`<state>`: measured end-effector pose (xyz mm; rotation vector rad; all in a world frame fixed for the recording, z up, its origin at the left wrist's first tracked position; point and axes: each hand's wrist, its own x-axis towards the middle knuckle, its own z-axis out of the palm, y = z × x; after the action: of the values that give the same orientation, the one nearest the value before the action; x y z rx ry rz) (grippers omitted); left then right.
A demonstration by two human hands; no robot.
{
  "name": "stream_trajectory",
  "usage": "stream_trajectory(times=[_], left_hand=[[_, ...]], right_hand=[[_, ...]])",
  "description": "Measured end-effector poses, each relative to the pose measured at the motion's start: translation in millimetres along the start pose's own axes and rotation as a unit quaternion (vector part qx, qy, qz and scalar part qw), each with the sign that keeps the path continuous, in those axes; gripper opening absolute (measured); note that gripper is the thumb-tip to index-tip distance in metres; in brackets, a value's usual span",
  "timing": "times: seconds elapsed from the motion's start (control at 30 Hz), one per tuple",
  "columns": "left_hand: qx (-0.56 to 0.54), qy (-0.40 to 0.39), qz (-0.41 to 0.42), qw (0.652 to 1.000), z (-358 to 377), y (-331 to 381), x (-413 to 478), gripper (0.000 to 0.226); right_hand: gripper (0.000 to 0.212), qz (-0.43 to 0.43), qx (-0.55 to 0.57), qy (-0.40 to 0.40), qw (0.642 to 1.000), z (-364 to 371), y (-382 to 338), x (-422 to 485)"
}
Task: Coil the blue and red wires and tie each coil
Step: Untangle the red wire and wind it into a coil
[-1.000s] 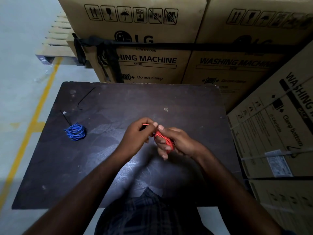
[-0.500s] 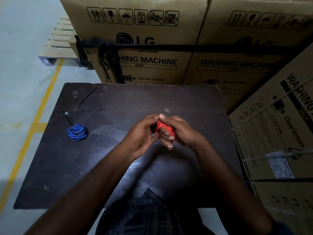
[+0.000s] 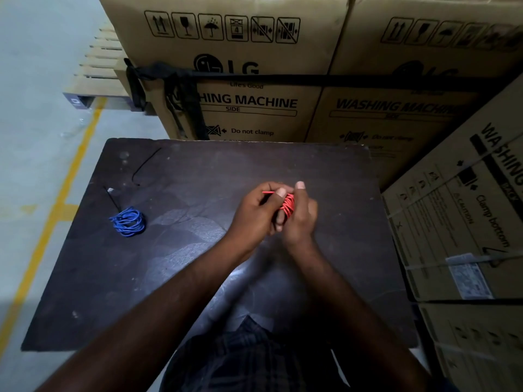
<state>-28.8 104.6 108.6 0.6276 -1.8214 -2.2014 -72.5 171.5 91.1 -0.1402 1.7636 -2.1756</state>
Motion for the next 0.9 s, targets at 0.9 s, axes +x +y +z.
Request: stream_trajectory(times=[0.9], left_hand=[[0.09,0.095,0.13,0.983,-4,-20,-1,0.022]], right_hand=[[0.046,0.078,-0.001,0.284,0.956,-1,5,48]])
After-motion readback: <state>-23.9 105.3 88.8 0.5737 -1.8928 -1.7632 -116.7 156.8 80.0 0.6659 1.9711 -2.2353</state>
